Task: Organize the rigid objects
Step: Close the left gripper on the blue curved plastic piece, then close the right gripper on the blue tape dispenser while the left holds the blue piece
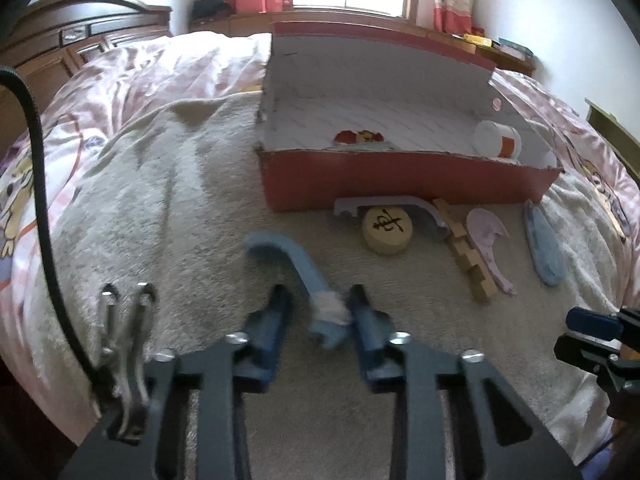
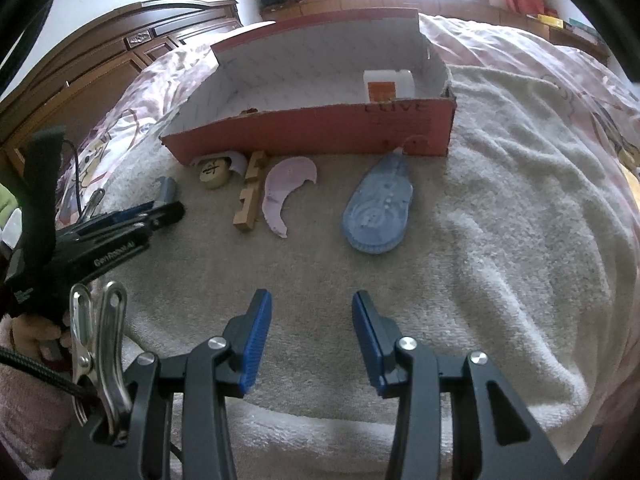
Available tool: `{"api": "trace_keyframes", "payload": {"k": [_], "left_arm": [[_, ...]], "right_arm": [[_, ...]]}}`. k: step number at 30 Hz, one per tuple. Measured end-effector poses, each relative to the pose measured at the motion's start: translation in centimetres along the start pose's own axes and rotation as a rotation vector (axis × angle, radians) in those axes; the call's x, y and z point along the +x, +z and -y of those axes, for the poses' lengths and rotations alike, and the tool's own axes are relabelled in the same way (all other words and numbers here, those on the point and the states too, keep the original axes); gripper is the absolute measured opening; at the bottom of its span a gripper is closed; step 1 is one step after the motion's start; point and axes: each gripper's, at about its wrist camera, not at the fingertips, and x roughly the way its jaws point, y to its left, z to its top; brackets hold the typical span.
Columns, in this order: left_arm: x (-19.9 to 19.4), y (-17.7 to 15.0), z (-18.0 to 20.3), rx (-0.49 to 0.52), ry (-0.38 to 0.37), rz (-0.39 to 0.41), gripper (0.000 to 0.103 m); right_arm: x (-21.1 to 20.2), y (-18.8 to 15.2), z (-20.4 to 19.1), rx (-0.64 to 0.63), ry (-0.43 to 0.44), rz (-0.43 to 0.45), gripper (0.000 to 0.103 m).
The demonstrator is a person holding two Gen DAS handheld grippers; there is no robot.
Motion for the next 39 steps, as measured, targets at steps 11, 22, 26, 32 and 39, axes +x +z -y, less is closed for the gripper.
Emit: {"api": "trace_keyframes", "payload": {"k": [11, 22, 26, 32, 39], "left_arm": [[-1.7, -1.6, 1.5, 0.013, -0.08, -0.006, 0.02], [-0.9, -2.1, 2.3, 0.01, -0.089, -0.012, 0.02], [-0.9, -2.1, 2.2, 0.003, -0.088, -0.01, 0.02], [-0.9, -2.1, 2.4, 0.01, -0.075, -0.008, 0.02], [-0.8, -2.0, 2.7, 0.017, -0.054, -0.007, 0.02]], "right_arm": [[-0.7, 0.2, 1.8, 0.015, -0.048, 0.03, 0.044], [0.6, 2.3, 3.7, 0.033, -0.104, 0.045, 0.044], [2.2, 3.7, 2.8, 0.003, -0.119, 0.058, 0.05], [3.6, 4.7, 1.7, -0.048, -0.159, 0.087, 0.055], [3.8, 4.6, 1.9, -0.066, -0.15, 0.111, 0.057]]}}
